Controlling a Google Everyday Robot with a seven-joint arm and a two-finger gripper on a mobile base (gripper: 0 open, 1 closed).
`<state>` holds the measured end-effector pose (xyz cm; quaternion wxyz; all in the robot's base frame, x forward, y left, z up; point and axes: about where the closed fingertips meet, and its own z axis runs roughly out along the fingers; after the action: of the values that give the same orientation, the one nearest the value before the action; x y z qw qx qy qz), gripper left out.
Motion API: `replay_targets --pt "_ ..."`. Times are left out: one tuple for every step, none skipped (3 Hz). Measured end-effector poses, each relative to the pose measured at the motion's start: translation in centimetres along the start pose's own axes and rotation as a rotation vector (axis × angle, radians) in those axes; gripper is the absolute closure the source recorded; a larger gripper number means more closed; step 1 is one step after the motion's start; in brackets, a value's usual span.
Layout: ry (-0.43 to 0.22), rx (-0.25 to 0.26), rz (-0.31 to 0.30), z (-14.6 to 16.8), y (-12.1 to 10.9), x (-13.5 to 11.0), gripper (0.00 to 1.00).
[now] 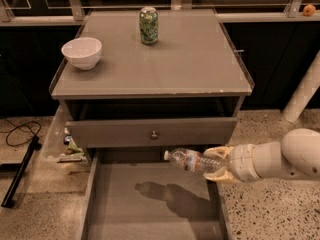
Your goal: Pick water bottle from middle drawer and place on counter
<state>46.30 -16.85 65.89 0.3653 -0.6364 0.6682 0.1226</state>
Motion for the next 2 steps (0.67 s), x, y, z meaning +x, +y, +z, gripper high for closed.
replay_targets --pt "0.032 0.071 -0.084 -4.4 -1.2 -4.5 1.00" --pt "0.081 0.117 -0.173 -8.2 -3.0 -9.4 1.00"
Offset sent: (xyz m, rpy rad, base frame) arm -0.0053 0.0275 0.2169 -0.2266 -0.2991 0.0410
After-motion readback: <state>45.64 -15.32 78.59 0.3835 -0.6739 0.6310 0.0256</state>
